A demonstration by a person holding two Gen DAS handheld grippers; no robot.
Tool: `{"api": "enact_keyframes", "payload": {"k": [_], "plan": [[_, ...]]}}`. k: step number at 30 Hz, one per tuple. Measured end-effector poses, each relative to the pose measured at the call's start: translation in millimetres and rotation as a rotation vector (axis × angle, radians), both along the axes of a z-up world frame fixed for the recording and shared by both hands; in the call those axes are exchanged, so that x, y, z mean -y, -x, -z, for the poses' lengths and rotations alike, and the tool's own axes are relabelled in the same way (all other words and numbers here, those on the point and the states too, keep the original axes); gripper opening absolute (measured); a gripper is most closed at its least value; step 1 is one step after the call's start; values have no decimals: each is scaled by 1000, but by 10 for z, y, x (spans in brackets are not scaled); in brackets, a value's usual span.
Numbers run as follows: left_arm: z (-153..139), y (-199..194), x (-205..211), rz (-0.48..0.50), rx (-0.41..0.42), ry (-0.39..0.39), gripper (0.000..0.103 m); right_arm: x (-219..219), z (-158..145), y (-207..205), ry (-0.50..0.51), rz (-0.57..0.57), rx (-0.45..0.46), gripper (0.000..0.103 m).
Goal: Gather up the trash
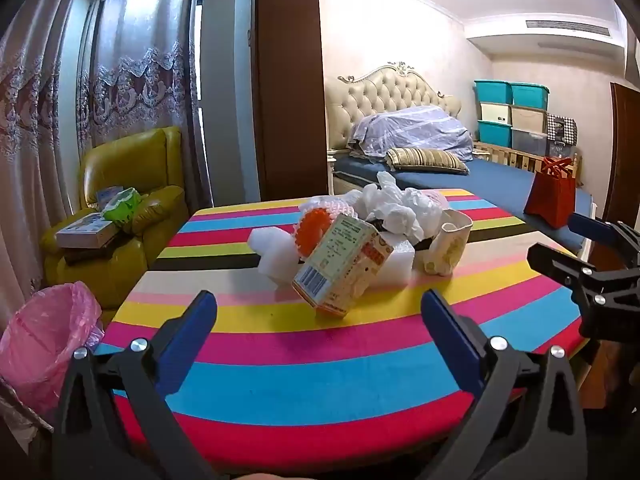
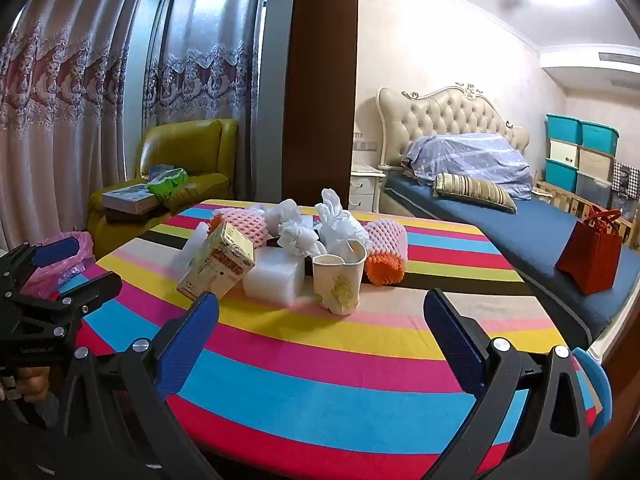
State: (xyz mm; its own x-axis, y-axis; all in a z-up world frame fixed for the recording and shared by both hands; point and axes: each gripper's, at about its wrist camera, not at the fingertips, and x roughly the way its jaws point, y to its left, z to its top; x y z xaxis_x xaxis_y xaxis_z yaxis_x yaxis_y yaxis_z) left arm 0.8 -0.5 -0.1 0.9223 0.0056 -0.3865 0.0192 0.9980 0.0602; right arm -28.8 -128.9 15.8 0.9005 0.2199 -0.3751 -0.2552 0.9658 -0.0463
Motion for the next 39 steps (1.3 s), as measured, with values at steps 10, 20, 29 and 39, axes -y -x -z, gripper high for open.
{"api": "enact_keyframes", "payload": {"k": [10,20,29,39], "plan": [[65,-5,-1,0,0,8,99,26,13,-53,-16,1,-8,96],[71,-8,-2,0,-6,10,99,22,6,-60,-16,2,-9,96],[99,-2,-54,-4,-18,23,99,-33,120,-36,-16,0,-14,96],[102,-4,-60,-3,-19,24,99,-74,138,-19,-17,0,-19,96]]}}
